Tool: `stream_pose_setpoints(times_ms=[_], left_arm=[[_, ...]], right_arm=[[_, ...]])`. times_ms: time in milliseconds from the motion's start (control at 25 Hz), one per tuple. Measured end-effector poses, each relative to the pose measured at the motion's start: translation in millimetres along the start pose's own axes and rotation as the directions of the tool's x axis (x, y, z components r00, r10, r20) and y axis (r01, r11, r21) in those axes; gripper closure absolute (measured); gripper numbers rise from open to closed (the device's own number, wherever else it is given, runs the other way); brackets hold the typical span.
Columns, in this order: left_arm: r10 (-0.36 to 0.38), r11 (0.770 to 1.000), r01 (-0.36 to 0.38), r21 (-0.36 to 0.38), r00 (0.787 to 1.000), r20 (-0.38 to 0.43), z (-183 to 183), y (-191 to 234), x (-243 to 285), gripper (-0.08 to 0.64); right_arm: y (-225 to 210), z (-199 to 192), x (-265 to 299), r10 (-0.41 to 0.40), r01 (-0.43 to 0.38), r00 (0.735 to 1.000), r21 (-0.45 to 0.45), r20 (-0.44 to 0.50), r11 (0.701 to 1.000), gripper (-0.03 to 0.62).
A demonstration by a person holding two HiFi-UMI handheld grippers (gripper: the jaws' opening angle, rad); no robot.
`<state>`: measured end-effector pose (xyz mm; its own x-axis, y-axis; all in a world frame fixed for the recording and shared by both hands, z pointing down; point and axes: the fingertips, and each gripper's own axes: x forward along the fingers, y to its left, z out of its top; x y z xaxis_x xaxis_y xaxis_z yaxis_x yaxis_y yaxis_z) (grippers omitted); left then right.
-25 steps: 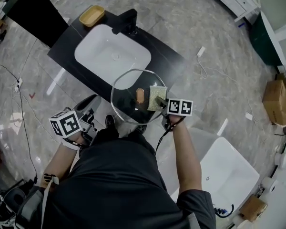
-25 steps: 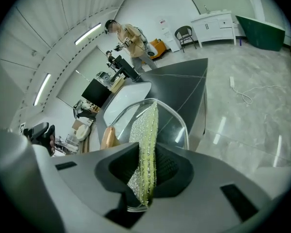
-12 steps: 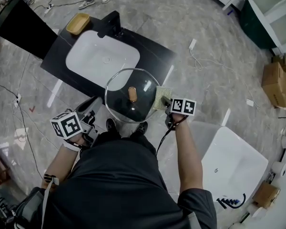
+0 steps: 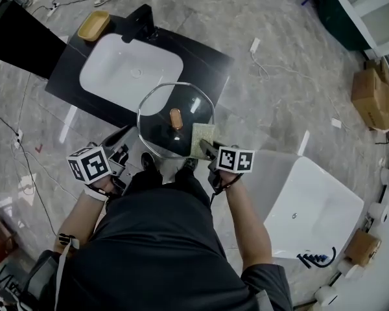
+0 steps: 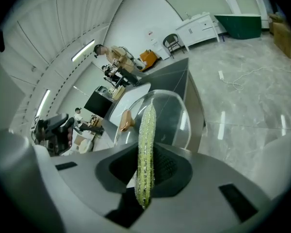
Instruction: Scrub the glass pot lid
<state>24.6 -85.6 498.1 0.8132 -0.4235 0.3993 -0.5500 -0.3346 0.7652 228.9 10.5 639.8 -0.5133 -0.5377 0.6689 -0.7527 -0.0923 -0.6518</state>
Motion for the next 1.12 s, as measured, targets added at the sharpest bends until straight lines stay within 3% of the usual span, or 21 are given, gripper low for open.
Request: stream_pose_setpoints(times_ms=[320, 600, 1120], left_arm=[[0.031, 0.999, -0.031, -0.013, 0.999, -0.015, -4, 18, -6, 0.464], [0.05, 0.999, -0.05, -0.013, 0.999, -0.003, -1, 24, -15, 0.463], [-0.012, 1.0, 0.013, 0.024, 0.999, -0.052, -14, -10, 20, 0.465]], right_arm=[[73, -56, 57, 0.161, -0.162, 0.983, -0.002, -0.092, 0.987, 0.529], [53, -54, 67, 0.06, -0.074, 0.991, -0.114, -0.119, 0.991, 0.529], [-2, -46, 35, -0.011, 0.009, 0.999, -0.042, -0.053, 0.999, 0.529]])
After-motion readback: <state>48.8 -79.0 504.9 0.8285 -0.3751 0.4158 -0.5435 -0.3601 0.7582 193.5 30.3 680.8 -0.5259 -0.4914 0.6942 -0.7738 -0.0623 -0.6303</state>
